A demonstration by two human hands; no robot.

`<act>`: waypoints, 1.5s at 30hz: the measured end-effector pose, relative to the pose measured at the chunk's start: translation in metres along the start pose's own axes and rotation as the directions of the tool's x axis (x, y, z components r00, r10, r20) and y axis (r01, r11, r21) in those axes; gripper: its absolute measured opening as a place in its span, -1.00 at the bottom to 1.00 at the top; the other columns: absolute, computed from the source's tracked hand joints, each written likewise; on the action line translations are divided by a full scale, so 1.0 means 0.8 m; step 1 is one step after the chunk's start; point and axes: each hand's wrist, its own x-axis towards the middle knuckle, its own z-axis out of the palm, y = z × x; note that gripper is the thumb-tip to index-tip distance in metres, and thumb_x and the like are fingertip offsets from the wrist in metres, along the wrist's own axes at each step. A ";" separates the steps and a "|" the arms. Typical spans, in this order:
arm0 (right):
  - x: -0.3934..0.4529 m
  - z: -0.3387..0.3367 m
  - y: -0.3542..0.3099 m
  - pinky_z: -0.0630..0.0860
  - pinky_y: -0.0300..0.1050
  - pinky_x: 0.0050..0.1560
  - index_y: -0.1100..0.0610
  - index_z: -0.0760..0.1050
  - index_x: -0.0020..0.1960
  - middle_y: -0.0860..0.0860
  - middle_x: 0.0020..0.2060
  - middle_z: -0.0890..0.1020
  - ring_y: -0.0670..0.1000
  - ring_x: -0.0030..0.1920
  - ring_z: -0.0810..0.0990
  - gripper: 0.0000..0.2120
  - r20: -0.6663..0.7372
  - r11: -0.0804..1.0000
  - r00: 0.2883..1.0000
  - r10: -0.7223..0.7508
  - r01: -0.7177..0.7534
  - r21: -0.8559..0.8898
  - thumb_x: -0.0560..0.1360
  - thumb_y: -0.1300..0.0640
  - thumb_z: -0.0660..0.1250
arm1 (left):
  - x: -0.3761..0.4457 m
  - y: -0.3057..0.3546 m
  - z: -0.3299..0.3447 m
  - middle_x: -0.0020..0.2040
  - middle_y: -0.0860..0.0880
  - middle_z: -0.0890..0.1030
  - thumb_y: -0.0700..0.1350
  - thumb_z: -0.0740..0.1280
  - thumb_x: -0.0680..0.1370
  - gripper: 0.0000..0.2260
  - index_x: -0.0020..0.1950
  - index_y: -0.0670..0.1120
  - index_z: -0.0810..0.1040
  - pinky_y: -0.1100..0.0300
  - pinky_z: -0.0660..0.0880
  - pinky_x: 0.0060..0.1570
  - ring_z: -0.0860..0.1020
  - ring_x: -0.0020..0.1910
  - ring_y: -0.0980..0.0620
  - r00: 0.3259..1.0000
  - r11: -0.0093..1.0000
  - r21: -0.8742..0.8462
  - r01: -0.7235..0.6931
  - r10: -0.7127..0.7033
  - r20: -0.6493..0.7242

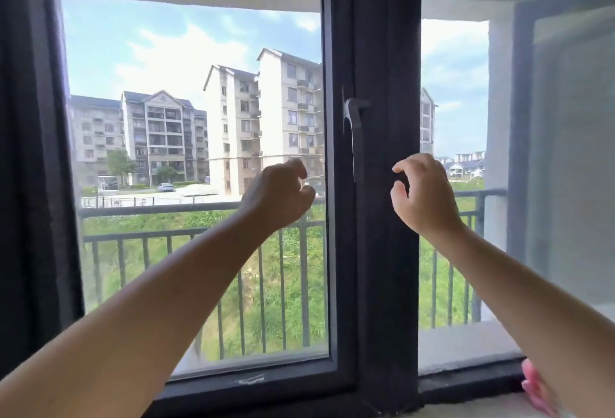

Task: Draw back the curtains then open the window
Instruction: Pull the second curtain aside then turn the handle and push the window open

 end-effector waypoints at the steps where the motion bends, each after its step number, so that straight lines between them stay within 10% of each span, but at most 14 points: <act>1: 0.004 0.004 0.004 0.38 0.06 0.14 0.33 0.44 0.02 0.28 0.02 0.53 0.27 0.08 0.45 -0.79 -0.029 1.000 1.000 -0.005 0.005 -0.011 0.38 0.38 0.24 | 0.007 0.005 0.004 0.02 -0.18 0.62 -0.17 0.25 0.48 -0.81 0.07 -0.16 0.45 0.26 0.40 -0.35 0.52 -0.19 -0.03 1.000 0.998 -0.069 0.002 -0.001 0.013; 15: 0.066 0.060 0.069 0.31 0.09 0.27 0.28 0.35 0.21 0.31 0.18 0.49 0.29 0.22 0.44 -0.66 -0.122 0.915 0.927 -0.356 0.319 -0.247 0.43 0.35 0.19 | 0.092 0.033 0.062 -0.16 -0.18 0.59 -0.27 0.08 0.49 -0.82 -0.11 -0.18 0.48 0.02 0.50 -0.27 0.57 -0.12 -0.17 0.997 0.937 -0.349 0.015 0.013 0.078; 20: 0.065 0.070 0.081 0.12 0.00 0.36 0.26 0.33 0.24 0.30 0.23 0.45 0.21 0.32 0.31 -0.67 -0.175 0.922 0.910 -0.377 0.350 -0.168 0.49 0.30 0.05 | 0.099 0.045 0.075 -0.34 -0.10 0.46 -0.29 0.08 0.53 -0.84 -0.22 -0.14 0.34 0.15 0.55 -0.30 0.50 -0.33 -0.02 0.986 0.759 -0.636 0.138 -0.043 0.163; 27: 0.066 0.075 0.089 0.18 0.09 0.35 0.26 0.33 0.23 0.30 0.25 0.44 0.25 0.32 0.32 -0.66 -0.213 0.915 0.890 -0.404 0.387 -0.117 0.47 0.34 0.07 | 0.097 0.049 0.105 -0.43 -0.01 0.30 -0.28 0.15 0.52 -0.64 -0.35 0.03 0.09 0.44 0.25 -0.66 0.28 -0.49 0.09 0.992 0.938 -0.339 -0.080 0.042 -0.115; 37: 0.064 0.071 0.086 0.23 0.20 0.32 0.27 0.35 0.23 0.31 0.24 0.44 0.29 0.31 0.33 -0.62 -0.187 0.918 0.899 -0.395 0.380 -0.111 0.41 0.39 0.14 | 0.100 0.007 0.064 -0.48 0.05 0.31 -0.30 0.24 0.45 -0.87 -0.20 -0.15 0.30 0.34 0.20 -0.50 0.31 -0.57 0.08 0.925 0.973 0.121 -0.196 0.225 -0.305; 45: 0.061 0.072 0.089 0.25 0.22 0.29 0.27 0.36 0.22 0.29 0.22 0.48 0.28 0.28 0.37 -0.62 -0.188 0.908 0.890 -0.416 0.394 -0.144 0.40 0.36 0.15 | 0.129 -0.013 -0.020 -0.62 -0.18 0.43 -0.09 0.27 0.51 -0.71 -0.26 -0.30 0.36 0.14 0.36 -0.49 0.32 -0.65 -0.02 0.811 0.620 0.751 -0.225 0.546 -0.207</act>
